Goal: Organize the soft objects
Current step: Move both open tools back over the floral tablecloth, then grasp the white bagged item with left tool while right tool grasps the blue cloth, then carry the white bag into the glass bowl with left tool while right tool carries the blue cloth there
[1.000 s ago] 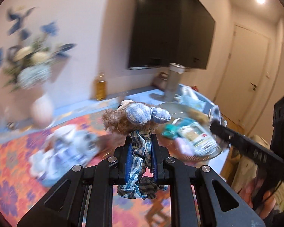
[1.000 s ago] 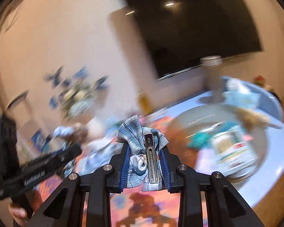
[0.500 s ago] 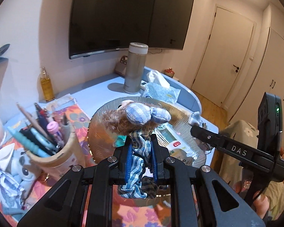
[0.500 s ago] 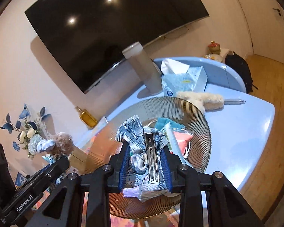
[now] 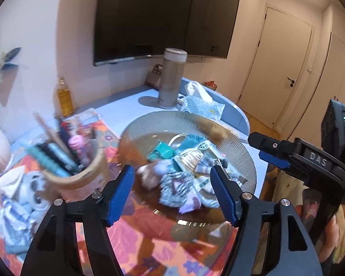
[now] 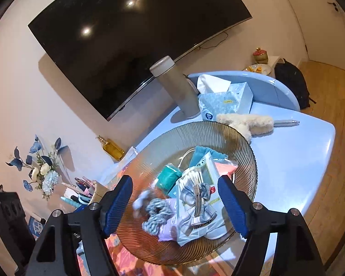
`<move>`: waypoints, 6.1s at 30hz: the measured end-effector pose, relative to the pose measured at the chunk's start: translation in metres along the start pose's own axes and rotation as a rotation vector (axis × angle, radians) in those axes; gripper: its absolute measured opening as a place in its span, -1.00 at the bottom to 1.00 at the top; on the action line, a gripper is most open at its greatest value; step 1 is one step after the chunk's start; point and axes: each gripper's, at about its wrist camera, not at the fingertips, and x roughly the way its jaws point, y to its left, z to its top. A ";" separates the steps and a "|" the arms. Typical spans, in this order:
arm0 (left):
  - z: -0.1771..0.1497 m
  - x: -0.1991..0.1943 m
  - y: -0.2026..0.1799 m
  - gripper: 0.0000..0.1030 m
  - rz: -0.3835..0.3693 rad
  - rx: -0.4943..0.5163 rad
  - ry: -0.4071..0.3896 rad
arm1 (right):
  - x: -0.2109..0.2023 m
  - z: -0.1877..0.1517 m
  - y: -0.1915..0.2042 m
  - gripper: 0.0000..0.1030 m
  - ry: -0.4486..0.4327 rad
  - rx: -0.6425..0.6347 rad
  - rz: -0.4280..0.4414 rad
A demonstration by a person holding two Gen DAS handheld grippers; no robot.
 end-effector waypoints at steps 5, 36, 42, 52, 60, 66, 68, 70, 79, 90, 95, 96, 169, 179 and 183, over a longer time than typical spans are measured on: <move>-0.009 -0.050 0.025 0.31 0.050 -0.044 -0.059 | -0.004 -0.012 0.023 0.47 0.007 -0.037 0.061; -0.156 -0.153 0.232 0.62 0.345 -0.408 -0.085 | 0.097 -0.214 0.228 0.51 0.428 -0.647 0.187; -0.181 -0.123 0.250 0.62 0.362 -0.417 -0.041 | 0.124 -0.233 0.229 0.51 0.453 -0.660 0.177; -0.206 -0.128 0.299 0.61 0.187 -0.647 -0.094 | 0.141 -0.232 0.268 0.51 0.363 -0.785 0.187; -0.200 -0.126 0.285 0.61 0.252 -0.571 -0.094 | 0.168 -0.245 0.275 0.12 0.405 -0.793 0.173; -0.199 -0.127 0.284 0.61 0.259 -0.566 -0.093 | 0.163 -0.241 0.274 -0.67 0.382 -0.786 0.195; -0.200 -0.128 0.285 0.61 0.255 -0.576 -0.098 | 0.159 -0.239 0.275 -0.86 0.368 -0.792 0.201; -0.200 -0.129 0.287 0.61 0.251 -0.586 -0.102 | 0.151 -0.236 0.274 -0.93 0.351 -0.785 0.221; -0.201 -0.128 0.287 0.61 0.247 -0.593 -0.100 | 0.070 -0.218 0.255 -0.93 0.221 -0.766 0.395; -0.183 -0.114 0.242 0.61 0.212 -0.433 -0.004 | 0.055 -0.189 0.203 -0.93 0.192 -0.734 0.184; -0.162 -0.097 0.201 0.62 0.196 -0.346 0.042 | 0.091 -0.186 0.177 -0.88 0.328 -0.662 0.170; -0.158 -0.091 0.199 0.62 0.204 -0.341 0.050 | 0.096 -0.187 0.175 -0.79 0.365 -0.661 0.165; 0.028 -0.029 -0.006 -0.31 -0.030 0.032 -0.130 | 0.004 0.049 0.067 -0.88 -0.123 -0.249 -0.067; 0.028 0.052 -0.019 -0.14 -0.071 -0.027 0.034 | 0.054 0.051 0.035 -0.59 0.055 -0.198 -0.135; 0.025 0.056 -0.019 -0.06 -0.054 -0.012 0.085 | 0.047 0.043 0.035 0.49 0.077 -0.201 -0.053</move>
